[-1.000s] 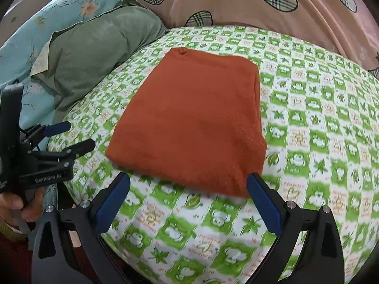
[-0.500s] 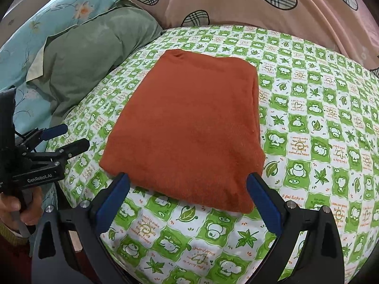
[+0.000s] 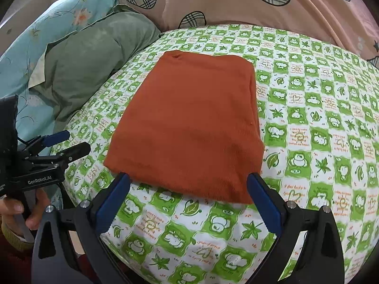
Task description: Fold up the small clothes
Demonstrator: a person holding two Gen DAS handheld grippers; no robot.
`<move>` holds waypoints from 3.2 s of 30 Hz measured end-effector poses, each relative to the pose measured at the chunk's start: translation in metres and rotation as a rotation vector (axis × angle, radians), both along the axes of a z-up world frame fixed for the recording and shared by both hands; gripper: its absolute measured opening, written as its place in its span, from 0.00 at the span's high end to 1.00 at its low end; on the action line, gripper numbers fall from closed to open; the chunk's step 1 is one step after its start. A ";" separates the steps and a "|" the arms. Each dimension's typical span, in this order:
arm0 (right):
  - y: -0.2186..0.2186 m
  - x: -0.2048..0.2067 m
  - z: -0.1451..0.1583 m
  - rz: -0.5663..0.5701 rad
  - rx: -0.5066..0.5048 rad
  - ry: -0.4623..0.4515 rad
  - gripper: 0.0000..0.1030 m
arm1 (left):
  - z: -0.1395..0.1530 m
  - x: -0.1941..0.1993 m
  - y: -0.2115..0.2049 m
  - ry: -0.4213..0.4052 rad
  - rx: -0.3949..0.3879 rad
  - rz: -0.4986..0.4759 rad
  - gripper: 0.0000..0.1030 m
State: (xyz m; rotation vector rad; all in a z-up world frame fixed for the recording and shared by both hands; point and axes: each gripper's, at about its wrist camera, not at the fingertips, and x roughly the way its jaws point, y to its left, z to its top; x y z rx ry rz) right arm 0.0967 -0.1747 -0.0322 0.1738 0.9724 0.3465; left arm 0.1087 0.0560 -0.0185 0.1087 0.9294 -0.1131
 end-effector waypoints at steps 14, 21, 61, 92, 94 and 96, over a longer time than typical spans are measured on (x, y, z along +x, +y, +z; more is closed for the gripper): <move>0.005 -0.009 0.008 -0.009 0.001 -0.013 0.04 | 0.005 -0.009 -0.002 -0.024 0.002 -0.032 0.15; 0.007 -0.007 0.010 0.003 -0.006 -0.018 0.04 | 0.011 -0.011 -0.006 -0.045 0.011 -0.049 0.15; 0.002 -0.002 0.008 -0.004 -0.006 -0.013 0.04 | 0.017 -0.007 -0.011 -0.076 0.038 -0.069 0.15; -0.002 -0.001 0.009 -0.018 -0.004 -0.014 0.03 | 0.019 -0.006 -0.017 -0.088 0.051 -0.080 0.15; -0.002 -0.001 0.008 -0.017 -0.004 -0.015 0.03 | 0.019 -0.006 -0.016 -0.089 0.052 -0.078 0.15; -0.002 -0.001 0.008 -0.016 -0.006 -0.015 0.03 | 0.020 -0.005 -0.016 -0.091 0.052 -0.079 0.15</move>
